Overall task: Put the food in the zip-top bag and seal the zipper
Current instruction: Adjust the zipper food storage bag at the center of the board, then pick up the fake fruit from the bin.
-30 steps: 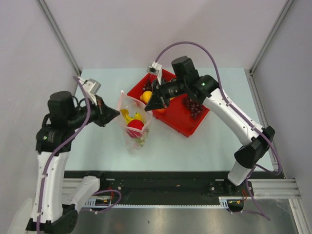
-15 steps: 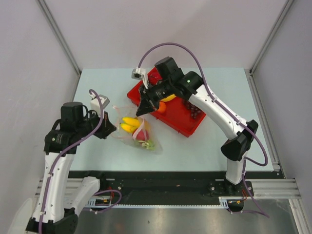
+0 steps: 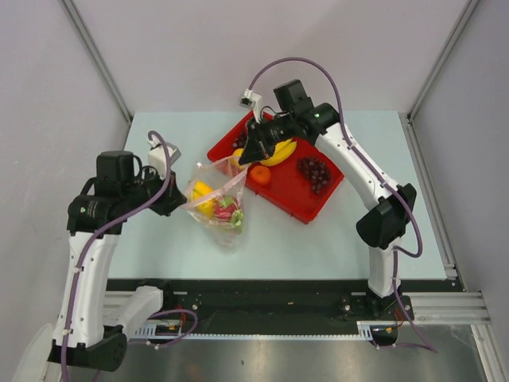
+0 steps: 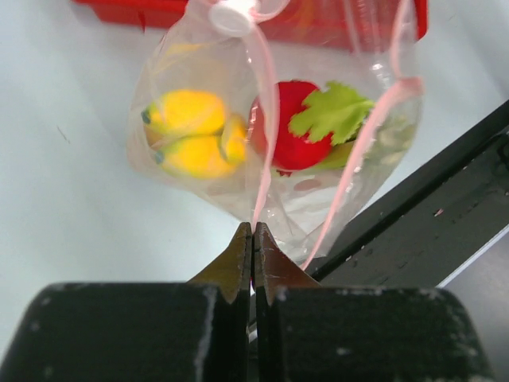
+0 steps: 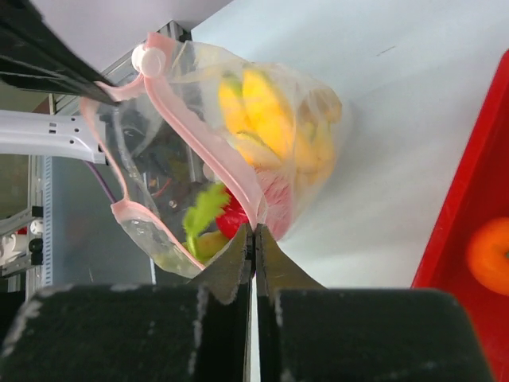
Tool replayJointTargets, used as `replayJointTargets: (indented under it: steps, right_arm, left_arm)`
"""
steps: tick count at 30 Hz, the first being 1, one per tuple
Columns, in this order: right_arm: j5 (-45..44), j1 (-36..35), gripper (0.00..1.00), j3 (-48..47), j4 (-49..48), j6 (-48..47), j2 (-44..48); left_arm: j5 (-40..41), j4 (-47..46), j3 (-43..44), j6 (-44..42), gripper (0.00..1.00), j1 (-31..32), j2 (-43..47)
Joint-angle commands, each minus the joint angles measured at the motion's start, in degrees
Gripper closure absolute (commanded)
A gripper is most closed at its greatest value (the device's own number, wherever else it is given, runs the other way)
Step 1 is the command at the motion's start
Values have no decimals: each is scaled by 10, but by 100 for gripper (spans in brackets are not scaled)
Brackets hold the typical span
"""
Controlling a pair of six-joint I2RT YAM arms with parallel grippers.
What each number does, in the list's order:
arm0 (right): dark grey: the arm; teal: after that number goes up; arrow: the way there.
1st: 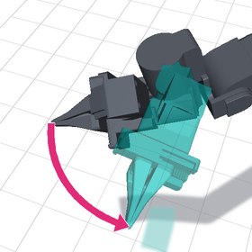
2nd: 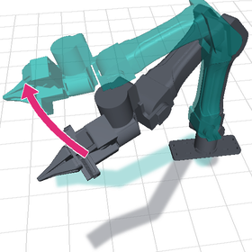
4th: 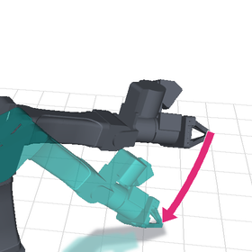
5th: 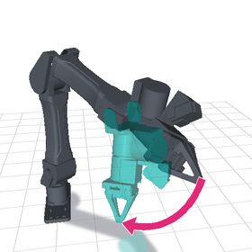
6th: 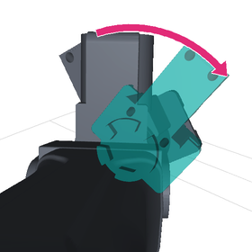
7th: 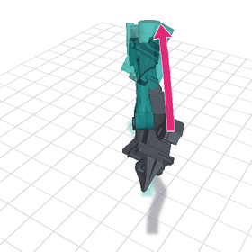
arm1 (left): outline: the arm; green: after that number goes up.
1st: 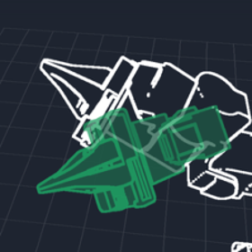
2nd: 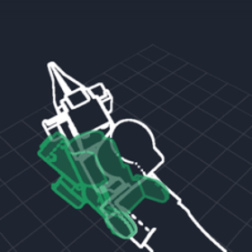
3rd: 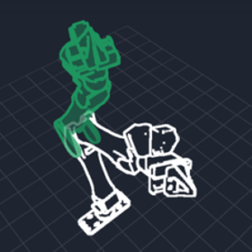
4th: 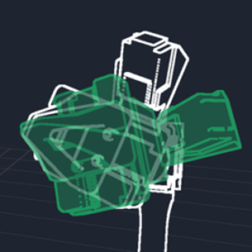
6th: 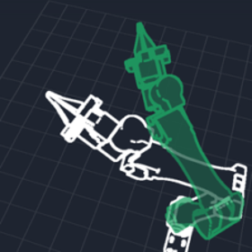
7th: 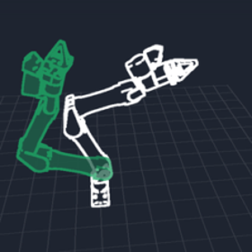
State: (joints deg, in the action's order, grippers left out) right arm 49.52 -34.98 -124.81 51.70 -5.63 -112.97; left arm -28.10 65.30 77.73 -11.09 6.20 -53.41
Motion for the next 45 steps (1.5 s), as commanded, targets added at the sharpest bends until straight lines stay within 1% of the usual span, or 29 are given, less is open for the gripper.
replayJointTargets:
  steps: [1, 2, 4, 6, 7, 9, 10, 12, 14, 15, 17, 18, 20, 22, 23, 24, 28, 29, 30, 31, 32, 36, 40, 43, 44, 45]
  right_arm:
    - [24, -11, 99, -3, -34, 6, 9]
    - [27, -9, 98, -1, -36, 6, 11]
    - [41, -5, 82, 16, -51, 11, 20]
    - [56, 2, 63, 26, -66, 19, 26]
    - [54, 5, 38, 40, -88, 36, 33]
    - [45, 24, 16, 51, -111, 54, 37]
    - [38, 31, 12, 62, -137, 69, 40]
    - [22, 60, 11, 79, -162, 70, 42]
    - [1, 72, 11, 110, -187, 35, 38]
    - [-53, 73, 13, 120, -189, 16, 35]
    - [-90, 75, 16, 137, -187, -33, 11]
    - [-136, 75, 22, 135, -183, -33, 0]
    - [-184, 76, 24, 126, -170, -25, -41]
    - [-216, 77, 20, 129, -177, 10, -59]
    - [-256, 75, 19, 134, -180, 24, -65]
    - [-275, 72, 18, 140, -185, 46, -77]
    - [-360, 52, 11, 164, -207, 78, -100]
    - [-402, 42, 10, 169, -214, 89, -103]
    - [-420, 36, 6, 174, -218, 96, -104]
    - [-433, 33, 5, 180, -224, 103, -111]
    - [-448, 28, 2, 184, -229, 105, -113]
    - [-447, 18, 0, 196, -259, 121, -132]
    - [-455, 13, 0, 191, -266, 134, -167]
    - [-453, 15, 9, 191, -267, 134, -171]
    - [-451, 17, 21, 195, -266, 131, -163]
    - [-448, 19, 28, 196, -262, 129, -158]
  left_arm:
    - [45, 8, -25, -41, 100, -3, 6]
    - [50, 5, -25, -44, 100, -4, 9]
    - [57, 7, -14, -53, 100, -4, 12]
    - [59, 11, 6, -53, 100, -4, 12]
    - [56, 11, 12, -53, 100, -4, 12]
    - [60, 11, 22, -46, 100, -4, 15]
    - [65, 14, 22, -46, 100, -4, 16]
    - [73, 13, 19, -38, 100, -4, 19]
    - [76, 15, 15, -31, 100, -4, 21]
    - [76, 14, 11, -23, 100, -4, 23]
    - [76, 11, 5, -16, 100, -5, 25]
    - [79, 9, 1, -10, 100, -5, 26]
    - [80, 6, 0, -1, 100, -6, 28]
    - [82, -6, -5, 9, 100, -7, 35]
    - [84, -8, -7, 12, 100, -7, 36]
    - [84, -10, -9, 17, 100, -7, 37]
    - [86, -12, -12, 24, 100, -7, 33]
    - [85, -13, -12, 25, 100, -7, 34]
    - [84, -13, -12, 27, 100, -7, 34]
    - [85, -12, -12, 27, 100, -7, 34]
    - [85, -12, -12, 29, 100, -7, 35]
    - [84, -11, -15, 29, 100, -7, 36]
    - [87, -12, -14, 27, 100, -7, 35]
    - [89, -13, -13, 26, 100, -7, 34]
    - [86, -13, -13, 26, 100, -7, 33]
    - [83, -16, -14, 27, 100, -7, 33]
